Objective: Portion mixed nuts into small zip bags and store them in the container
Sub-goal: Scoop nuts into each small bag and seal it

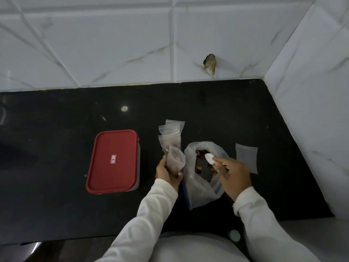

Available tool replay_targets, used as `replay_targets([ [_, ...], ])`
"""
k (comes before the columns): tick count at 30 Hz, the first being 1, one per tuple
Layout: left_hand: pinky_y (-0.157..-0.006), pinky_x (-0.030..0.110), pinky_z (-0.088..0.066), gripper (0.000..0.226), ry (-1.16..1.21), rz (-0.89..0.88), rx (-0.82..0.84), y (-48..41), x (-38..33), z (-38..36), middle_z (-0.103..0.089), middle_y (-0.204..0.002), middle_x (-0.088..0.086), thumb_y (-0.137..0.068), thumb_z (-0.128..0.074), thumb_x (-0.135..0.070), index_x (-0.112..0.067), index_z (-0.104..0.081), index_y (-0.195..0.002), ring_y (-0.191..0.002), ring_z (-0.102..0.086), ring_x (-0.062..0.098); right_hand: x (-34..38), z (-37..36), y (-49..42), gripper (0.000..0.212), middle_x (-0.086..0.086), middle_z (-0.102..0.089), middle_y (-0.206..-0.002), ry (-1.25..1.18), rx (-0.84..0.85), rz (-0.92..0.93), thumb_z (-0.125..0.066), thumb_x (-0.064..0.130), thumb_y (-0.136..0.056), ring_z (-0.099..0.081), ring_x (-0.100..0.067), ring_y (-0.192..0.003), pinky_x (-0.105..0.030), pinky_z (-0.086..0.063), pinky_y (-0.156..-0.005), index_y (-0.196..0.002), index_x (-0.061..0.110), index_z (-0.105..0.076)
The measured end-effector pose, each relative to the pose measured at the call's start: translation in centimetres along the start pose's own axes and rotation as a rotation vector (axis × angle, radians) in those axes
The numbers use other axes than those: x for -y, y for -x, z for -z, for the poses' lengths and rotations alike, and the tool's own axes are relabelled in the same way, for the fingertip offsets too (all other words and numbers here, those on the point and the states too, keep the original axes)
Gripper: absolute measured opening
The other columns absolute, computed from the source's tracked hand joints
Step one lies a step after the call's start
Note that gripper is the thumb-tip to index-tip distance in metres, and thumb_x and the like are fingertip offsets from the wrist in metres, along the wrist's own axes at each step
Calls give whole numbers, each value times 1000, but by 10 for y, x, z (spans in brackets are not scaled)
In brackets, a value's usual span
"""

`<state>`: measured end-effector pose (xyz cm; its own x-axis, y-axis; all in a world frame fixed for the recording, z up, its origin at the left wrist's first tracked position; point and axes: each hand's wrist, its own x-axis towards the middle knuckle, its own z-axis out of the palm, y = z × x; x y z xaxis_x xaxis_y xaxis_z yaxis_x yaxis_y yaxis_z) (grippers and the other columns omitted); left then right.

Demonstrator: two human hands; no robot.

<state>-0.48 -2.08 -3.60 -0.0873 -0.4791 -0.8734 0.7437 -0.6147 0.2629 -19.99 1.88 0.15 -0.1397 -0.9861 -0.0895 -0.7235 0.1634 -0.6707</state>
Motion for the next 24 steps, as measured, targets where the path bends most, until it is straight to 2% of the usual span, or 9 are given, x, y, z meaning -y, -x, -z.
replay_targets([
  [2,-39,21,-45,41,-2,-9,-15,-1,2,-3,-66,-102,9,-93,-55,-43,-21,-61,-128,-68,-62,20,-1,-7,-7,22,-3,-70,-104,34,19,18,-53,15,-98,-61,-8,-92,-4,-37,-76,-111,12,-71],
  [6,-42,20,-45,41,-29,-40,-42,-6,9,-5,-67,-113,9,-92,-55,-46,-22,-62,-125,-70,-62,20,-1,-19,-12,20,-5,-72,-95,53,56,1,-56,10,-94,-65,-16,-89,-32,-54,-85,-105,11,-73],
  [11,-48,24,-45,45,-49,-66,-64,-15,14,-8,-67,-122,11,-90,-55,-50,-23,-62,-125,-81,-64,24,2,-24,-10,16,2,-73,-87,-23,129,-60,-60,12,-92,-66,-11,-83,-29,-53,-84,-97,16,-76],
  [16,-58,27,-47,45,-60,-58,-66,-13,14,-12,-67,-121,11,-90,-54,-52,-24,-63,-124,-91,-66,27,7,-31,-9,15,8,-72,-89,-150,260,-228,-63,15,-91,-65,-10,-91,-27,-50,-91,-94,21,-76],
  [19,-64,28,-50,49,-56,-49,-63,-13,14,-12,-69,-117,12,-86,-56,-55,-24,-64,-123,-84,-70,29,10,-32,-17,14,9,-73,-88,-261,335,-377,-62,19,-92,-66,-8,-89,-29,-49,-95,-94,25,-75],
  [21,-67,29,-53,55,-53,-33,-58,-13,13,-12,-69,-119,13,-81,-58,-57,-25,-64,-126,-96,-70,32,11,-32,-20,15,5,-75,-84,-405,350,-490,-64,16,-92,-71,-11,-84,-32,-53,-93,-90,24,-76],
  [22,-64,28,-53,56,-48,-24,-58,-13,13,-11,-69,-119,12,-81,-58,-57,-24,-64,-126,-100,-69,33,11,-31,-21,15,3,-76,-83,-481,338,-545,-64,13,-91,-72,-13,-83,-32,-54,-92,-88,21,-76],
  [24,-54,25,-49,52,-40,-23,-59,-11,12,-9,-70,-113,12,-86,-56,-56,-20,-65,-124,-89,-69,29,12,-28,-22,15,-4,-76,-87,-628,302,-650,-64,7,-91,-72,-16,-86,-32,-56,-91,-89,15,-77],
])
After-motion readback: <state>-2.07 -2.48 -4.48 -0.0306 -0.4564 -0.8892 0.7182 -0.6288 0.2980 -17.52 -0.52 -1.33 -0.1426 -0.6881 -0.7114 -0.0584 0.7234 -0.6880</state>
